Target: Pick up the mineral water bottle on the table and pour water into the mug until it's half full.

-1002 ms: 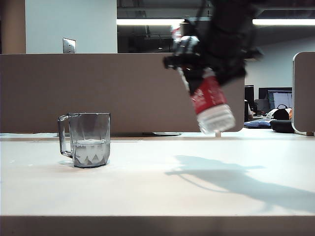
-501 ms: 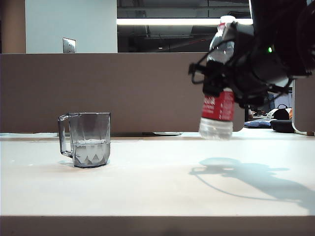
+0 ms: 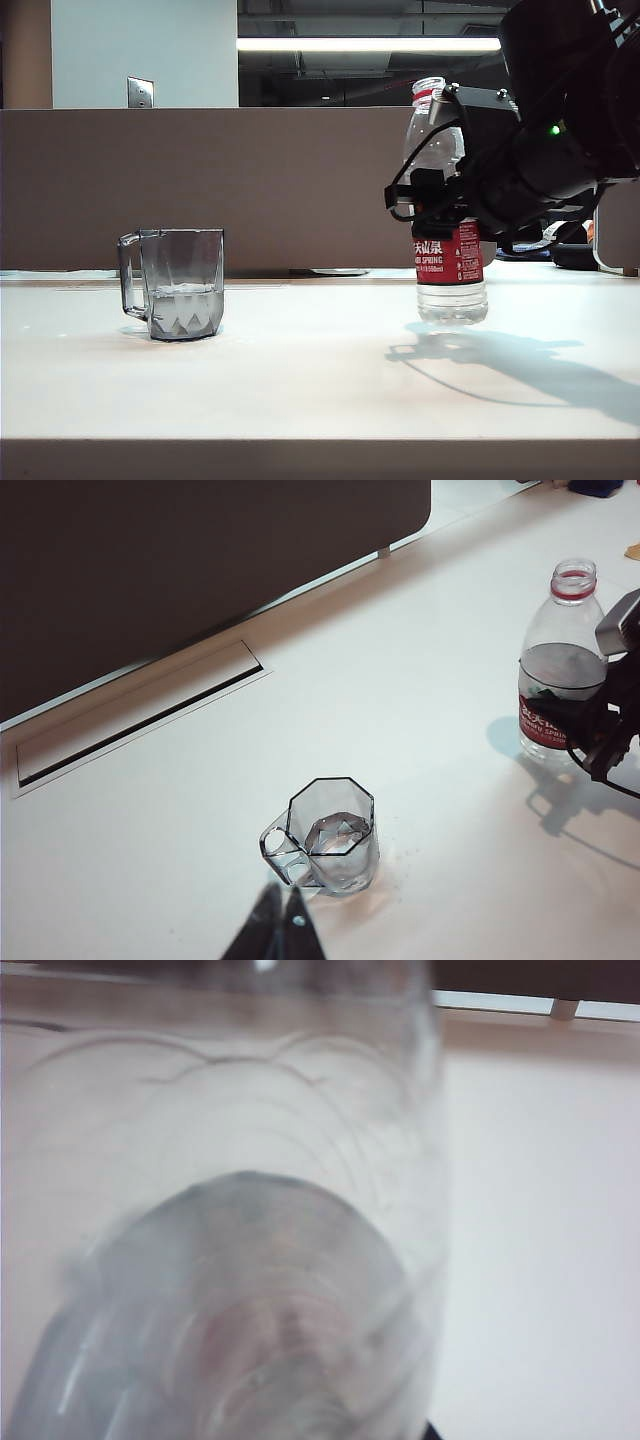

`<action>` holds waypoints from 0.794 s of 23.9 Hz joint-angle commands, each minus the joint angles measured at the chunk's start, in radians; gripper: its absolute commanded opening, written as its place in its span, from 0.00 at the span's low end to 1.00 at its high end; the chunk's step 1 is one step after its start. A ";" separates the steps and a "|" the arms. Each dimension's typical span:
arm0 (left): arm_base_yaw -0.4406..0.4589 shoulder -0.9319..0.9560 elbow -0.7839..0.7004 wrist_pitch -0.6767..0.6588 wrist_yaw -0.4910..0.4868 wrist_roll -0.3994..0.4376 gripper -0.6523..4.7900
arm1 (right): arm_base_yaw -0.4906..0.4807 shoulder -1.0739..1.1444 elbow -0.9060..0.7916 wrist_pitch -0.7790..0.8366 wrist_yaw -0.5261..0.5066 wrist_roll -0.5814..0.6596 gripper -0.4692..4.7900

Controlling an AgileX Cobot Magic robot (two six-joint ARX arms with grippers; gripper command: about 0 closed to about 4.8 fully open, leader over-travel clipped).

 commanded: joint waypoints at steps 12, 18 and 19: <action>0.002 -0.002 0.006 0.009 0.001 -0.003 0.11 | 0.000 -0.008 0.006 -0.014 0.002 -0.005 0.80; 0.002 -0.002 0.006 0.009 0.001 -0.003 0.11 | 0.000 -0.008 0.006 -0.034 0.027 -0.005 0.94; 0.002 -0.002 0.006 0.009 0.001 -0.003 0.11 | 0.000 -0.008 0.006 -0.036 0.029 -0.005 1.00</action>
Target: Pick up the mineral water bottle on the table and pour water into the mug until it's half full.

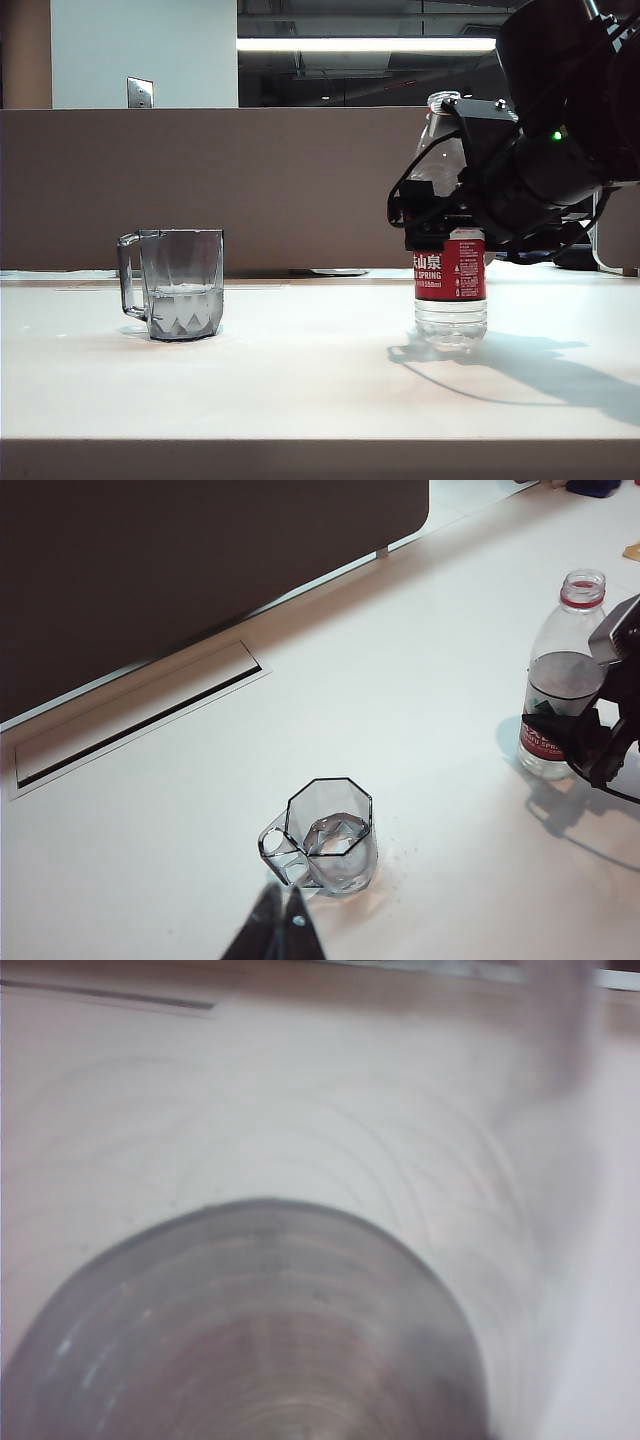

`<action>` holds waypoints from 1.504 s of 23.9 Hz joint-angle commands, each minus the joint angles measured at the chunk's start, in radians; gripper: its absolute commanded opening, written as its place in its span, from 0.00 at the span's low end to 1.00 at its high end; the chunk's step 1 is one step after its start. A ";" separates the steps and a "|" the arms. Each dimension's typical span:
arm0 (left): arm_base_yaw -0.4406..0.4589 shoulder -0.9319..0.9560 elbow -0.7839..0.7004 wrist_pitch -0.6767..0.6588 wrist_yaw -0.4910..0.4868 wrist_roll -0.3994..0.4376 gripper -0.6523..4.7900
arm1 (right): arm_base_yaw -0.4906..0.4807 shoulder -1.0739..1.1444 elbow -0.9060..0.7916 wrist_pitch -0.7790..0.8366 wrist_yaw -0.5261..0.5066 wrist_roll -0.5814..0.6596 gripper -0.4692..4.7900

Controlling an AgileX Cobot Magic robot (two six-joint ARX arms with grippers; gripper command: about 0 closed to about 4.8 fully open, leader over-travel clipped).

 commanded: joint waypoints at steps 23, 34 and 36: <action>0.002 -0.002 0.006 0.008 0.002 -0.006 0.11 | 0.021 -0.115 0.006 -0.180 0.020 0.043 1.00; 0.002 -0.002 0.006 0.008 0.000 -0.021 0.11 | 0.021 -0.370 0.006 -0.513 0.037 0.083 1.00; 0.002 -0.002 0.006 0.011 0.001 -0.021 0.11 | 0.021 -0.424 0.006 -0.558 0.036 0.083 1.00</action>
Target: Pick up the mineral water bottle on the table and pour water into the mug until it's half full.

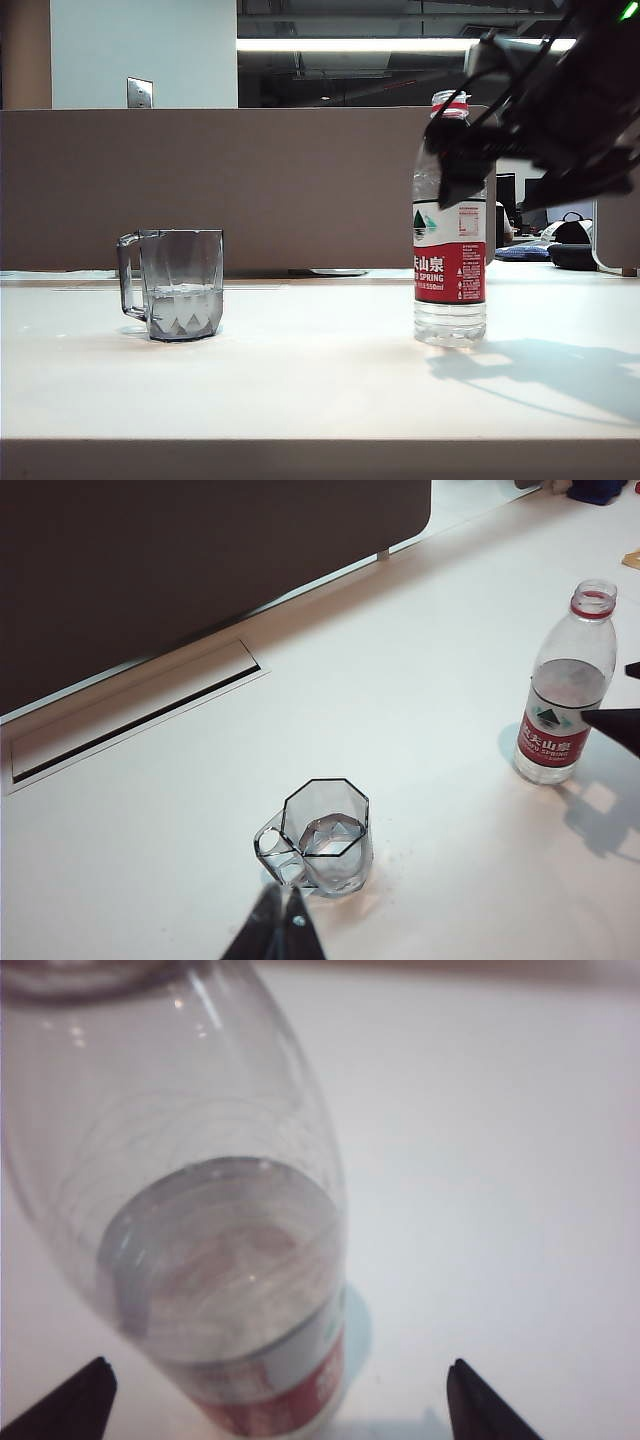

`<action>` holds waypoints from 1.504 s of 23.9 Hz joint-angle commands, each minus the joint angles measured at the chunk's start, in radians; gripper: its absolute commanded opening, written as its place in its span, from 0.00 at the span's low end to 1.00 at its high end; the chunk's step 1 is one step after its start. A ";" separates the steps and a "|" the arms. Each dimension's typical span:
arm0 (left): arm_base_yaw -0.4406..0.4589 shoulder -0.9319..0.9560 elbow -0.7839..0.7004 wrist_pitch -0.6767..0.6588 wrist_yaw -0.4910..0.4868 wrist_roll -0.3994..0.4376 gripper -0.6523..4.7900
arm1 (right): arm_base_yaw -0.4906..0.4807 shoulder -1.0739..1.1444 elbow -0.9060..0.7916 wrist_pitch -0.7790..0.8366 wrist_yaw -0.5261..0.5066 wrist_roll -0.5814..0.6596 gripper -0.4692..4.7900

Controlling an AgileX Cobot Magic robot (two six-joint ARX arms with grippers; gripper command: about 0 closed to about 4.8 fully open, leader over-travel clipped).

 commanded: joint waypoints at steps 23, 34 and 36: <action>0.002 -0.339 -0.516 0.397 0.073 -0.160 0.11 | -0.001 -0.911 0.004 -0.415 -0.342 0.054 0.22; 0.002 -0.340 -0.880 0.795 0.161 -0.131 0.11 | -0.001 -1.122 0.000 -0.755 -0.115 -0.064 0.09; 0.002 -0.340 -0.914 0.856 0.162 -0.130 0.11 | -0.001 -1.137 -0.016 -0.763 -0.049 -0.111 0.09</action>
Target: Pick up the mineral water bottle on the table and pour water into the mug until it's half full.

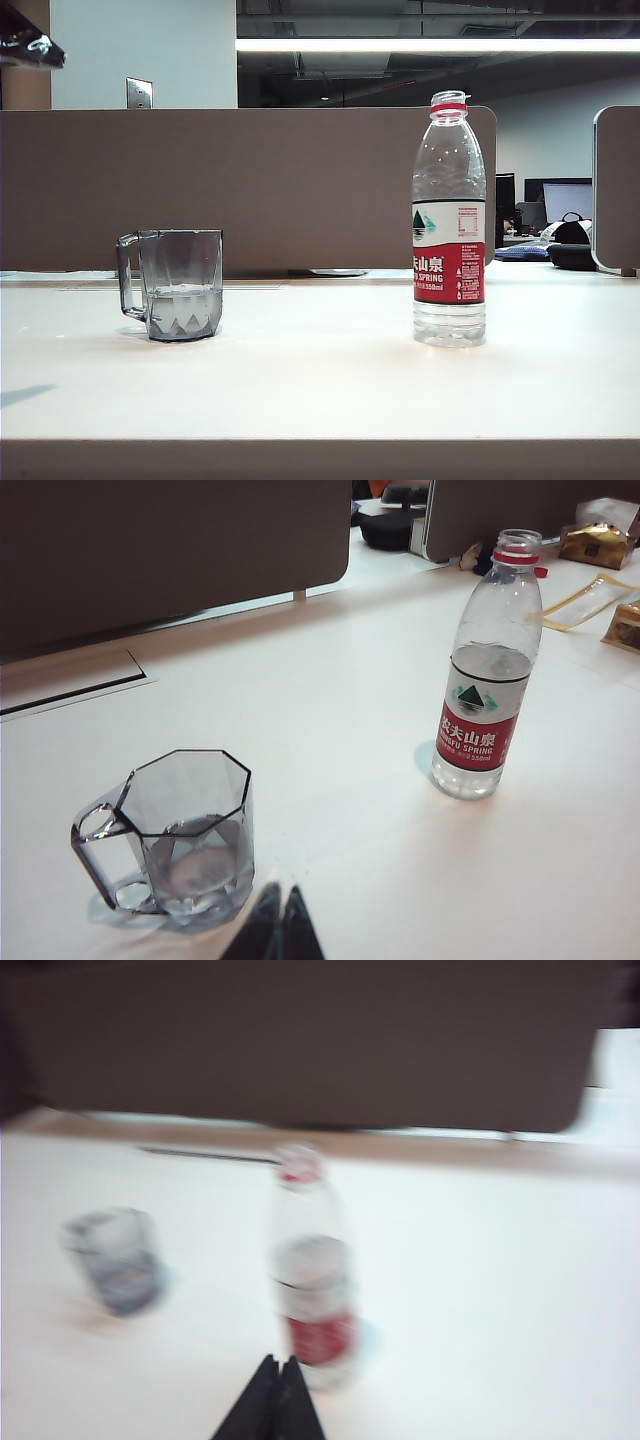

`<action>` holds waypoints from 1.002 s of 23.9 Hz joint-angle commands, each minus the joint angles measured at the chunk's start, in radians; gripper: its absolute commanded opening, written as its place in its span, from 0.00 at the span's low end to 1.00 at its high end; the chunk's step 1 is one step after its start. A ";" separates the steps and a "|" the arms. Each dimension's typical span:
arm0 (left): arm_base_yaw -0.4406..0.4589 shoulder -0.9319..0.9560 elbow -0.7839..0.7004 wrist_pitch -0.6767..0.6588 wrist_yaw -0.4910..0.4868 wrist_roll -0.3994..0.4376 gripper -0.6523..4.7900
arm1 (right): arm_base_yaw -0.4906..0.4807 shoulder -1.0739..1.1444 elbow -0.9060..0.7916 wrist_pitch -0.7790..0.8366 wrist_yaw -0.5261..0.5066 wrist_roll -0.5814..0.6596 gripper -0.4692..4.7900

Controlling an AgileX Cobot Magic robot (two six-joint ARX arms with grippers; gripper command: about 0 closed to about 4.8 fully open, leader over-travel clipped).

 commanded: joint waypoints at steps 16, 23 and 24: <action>0.287 -0.108 -0.180 0.205 0.239 -0.066 0.11 | 0.000 -0.100 -0.158 -0.002 0.121 -0.188 0.09; 0.370 -0.164 -0.208 0.186 0.157 -0.087 0.11 | -0.002 -0.128 -0.274 0.202 0.121 -0.187 0.09; 0.370 -0.164 -0.216 0.192 0.152 -0.089 0.11 | -0.002 -0.127 -0.310 0.254 0.121 -0.187 0.09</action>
